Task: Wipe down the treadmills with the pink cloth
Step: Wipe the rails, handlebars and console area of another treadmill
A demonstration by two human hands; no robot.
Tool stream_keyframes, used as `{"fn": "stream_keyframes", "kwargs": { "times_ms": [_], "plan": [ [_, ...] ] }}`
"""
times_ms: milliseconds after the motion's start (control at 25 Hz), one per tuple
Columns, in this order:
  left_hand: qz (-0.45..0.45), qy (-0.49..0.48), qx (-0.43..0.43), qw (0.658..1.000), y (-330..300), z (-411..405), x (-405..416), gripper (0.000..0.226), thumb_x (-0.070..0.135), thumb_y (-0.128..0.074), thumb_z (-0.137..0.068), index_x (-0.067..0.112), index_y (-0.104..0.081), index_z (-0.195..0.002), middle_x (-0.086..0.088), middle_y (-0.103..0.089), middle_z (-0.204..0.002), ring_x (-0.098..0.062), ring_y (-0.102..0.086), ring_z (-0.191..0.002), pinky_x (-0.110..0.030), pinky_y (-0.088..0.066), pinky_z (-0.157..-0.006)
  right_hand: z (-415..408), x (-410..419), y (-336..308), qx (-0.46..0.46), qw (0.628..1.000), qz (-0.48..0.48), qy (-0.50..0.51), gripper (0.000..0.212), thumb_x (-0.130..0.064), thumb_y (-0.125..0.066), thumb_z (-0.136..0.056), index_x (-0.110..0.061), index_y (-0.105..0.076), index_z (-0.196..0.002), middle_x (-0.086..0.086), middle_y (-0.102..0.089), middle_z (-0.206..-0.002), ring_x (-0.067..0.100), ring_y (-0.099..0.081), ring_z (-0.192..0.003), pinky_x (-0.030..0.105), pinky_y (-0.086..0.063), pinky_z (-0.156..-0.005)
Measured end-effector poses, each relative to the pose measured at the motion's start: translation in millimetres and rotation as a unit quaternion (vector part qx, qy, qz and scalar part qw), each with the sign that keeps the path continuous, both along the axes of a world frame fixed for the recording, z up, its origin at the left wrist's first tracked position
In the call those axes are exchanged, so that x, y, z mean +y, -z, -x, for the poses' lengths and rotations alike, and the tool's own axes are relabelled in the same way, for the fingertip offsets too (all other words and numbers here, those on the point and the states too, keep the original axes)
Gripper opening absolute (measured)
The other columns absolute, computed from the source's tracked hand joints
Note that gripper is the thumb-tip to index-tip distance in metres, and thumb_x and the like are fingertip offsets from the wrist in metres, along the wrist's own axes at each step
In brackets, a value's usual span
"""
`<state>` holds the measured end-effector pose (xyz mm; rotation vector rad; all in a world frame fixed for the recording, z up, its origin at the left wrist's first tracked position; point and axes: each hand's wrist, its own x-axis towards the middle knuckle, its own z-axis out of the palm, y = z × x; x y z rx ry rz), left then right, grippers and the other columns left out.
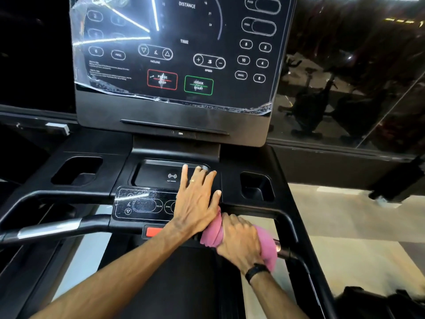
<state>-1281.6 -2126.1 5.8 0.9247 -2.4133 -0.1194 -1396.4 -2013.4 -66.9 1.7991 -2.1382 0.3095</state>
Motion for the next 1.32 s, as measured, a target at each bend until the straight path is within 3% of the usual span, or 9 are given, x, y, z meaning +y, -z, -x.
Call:
{"fn": "stream_keyframes", "kwargs": {
  "times_ms": [120,240,520,720,840,1080,1160,1280,1320],
  "plan": [
    [0.024,-0.006,-0.099,0.995,1,8,-2,0.058,0.043,-0.031,-0.096,0.004,-0.062,-0.124,-0.015,-0.06,-0.132,-0.033,-0.036,-0.143,-0.052,0.007,-0.123,13,-7,-21,-0.091,0.988,-0.12,-0.014,0.041,-0.052,-0.068,-0.066,-0.025,-0.058,-0.095,-0.003,-0.069,-0.085,0.022,-0.068,-0.079,0.034,-0.055,-0.07],
    [0.022,-0.003,-0.19,0.982,4,13,6,0.067,0.044,-0.02,-0.099,-0.001,-0.068,-0.112,-0.023,-0.065,-0.124,-0.036,-0.029,-0.147,-0.053,0.016,-0.12,28,-18,-47,-0.256,0.926,-0.277,-0.01,0.061,-0.062,-0.079,-0.054,-0.027,-0.059,-0.099,-0.004,-0.069,-0.093,0.023,-0.064,-0.088,0.035,-0.052,-0.08],
    [0.03,-0.022,-0.265,0.964,5,16,7,0.1,0.064,0.0,-0.098,-0.015,-0.055,-0.127,-0.033,-0.055,-0.133,-0.042,-0.01,-0.151,-0.055,0.019,-0.118,-1,14,-10,-0.1,0.995,0.026,0.006,0.048,-0.057,-0.068,-0.077,-0.031,-0.053,-0.114,-0.013,-0.066,-0.092,0.011,-0.066,-0.084,0.024,-0.049,-0.078],
    [0.029,-0.01,-0.299,0.954,-2,15,9,0.107,0.068,0.006,-0.094,-0.014,-0.057,-0.125,-0.035,-0.051,-0.136,-0.043,-0.008,-0.151,-0.057,0.016,-0.117,29,-6,-48,-0.232,0.942,-0.242,-0.029,0.044,-0.063,-0.073,-0.061,-0.042,-0.051,-0.093,-0.017,-0.063,-0.082,0.003,-0.06,-0.077,0.031,-0.051,-0.073],
    [0.036,-0.022,-0.312,0.949,-3,17,10,0.108,0.069,0.006,-0.094,-0.012,-0.059,-0.123,-0.034,-0.053,-0.135,-0.044,-0.009,-0.15,-0.057,0.017,-0.116,22,-1,-47,-0.236,0.949,-0.209,-0.009,0.039,-0.066,-0.067,-0.062,-0.047,-0.045,-0.087,-0.019,-0.059,-0.075,0.003,-0.057,-0.072,0.026,-0.047,-0.069],
    [0.021,-0.048,-0.328,0.943,-10,25,18,0.106,0.07,0.001,-0.094,-0.007,-0.067,-0.114,-0.033,-0.061,-0.124,-0.046,-0.011,-0.149,-0.057,0.018,-0.116,19,27,0,-0.101,0.993,-0.038,0.04,0.059,-0.06,-0.07,-0.074,-0.031,-0.058,-0.124,-0.012,-0.067,-0.104,0.013,-0.066,-0.097,0.029,-0.053,-0.087],
    [0.013,-0.055,-0.326,0.944,-14,26,20,0.103,0.07,-0.001,-0.095,-0.007,-0.067,-0.114,-0.03,-0.065,-0.117,-0.045,-0.013,-0.149,-0.057,0.018,-0.116,38,24,-25,-0.178,0.975,-0.133,0.012,0.052,-0.065,-0.064,-0.072,-0.04,-0.055,-0.116,-0.016,-0.068,-0.095,0.005,-0.066,-0.089,0.028,-0.054,-0.083],
    [0.019,-0.071,-0.317,0.946,-12,24,22,0.101,0.069,-0.002,-0.096,-0.004,-0.069,-0.112,-0.026,-0.069,-0.11,-0.042,-0.018,-0.149,-0.056,0.024,-0.114,70,15,-54,-0.37,0.867,-0.335,-0.008,0.061,-0.069,-0.081,-0.052,-0.034,-0.063,-0.1,-0.013,-0.071,-0.092,0.006,-0.066,-0.088,0.039,-0.056,-0.086],
    [0.018,-0.078,-0.311,0.947,-12,25,23,0.1,0.069,-0.003,-0.096,-0.003,-0.071,-0.11,-0.025,-0.07,-0.108,-0.042,-0.02,-0.149,-0.055,0.028,-0.112,76,17,-54,-0.37,0.866,-0.337,0.0,0.064,-0.071,-0.083,-0.048,-0.033,-0.063,-0.096,-0.012,-0.071,-0.093,0.007,-0.066,-0.09,0.039,-0.055,-0.087]
  ]
}}
